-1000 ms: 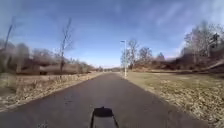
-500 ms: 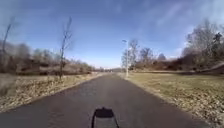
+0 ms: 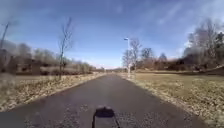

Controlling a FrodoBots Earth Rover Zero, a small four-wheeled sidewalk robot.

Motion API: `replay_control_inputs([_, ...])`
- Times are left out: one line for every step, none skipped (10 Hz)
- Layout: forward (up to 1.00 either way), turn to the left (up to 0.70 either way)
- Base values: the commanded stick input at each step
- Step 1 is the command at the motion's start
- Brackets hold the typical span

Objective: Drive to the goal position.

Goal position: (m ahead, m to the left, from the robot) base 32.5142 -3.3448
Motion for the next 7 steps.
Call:
replay_control_inputs([1.0, 0.08])
replay_control_inputs([1.0, 0.07])
replay_control_inputs([1.0, 0.07])
replay_control_inputs([1.0, 0.07])
replay_control_inputs([1.0, 0.06])
replay_control_inputs([1.0, 0.06])
replay_control_inputs([1.0, 0.06])
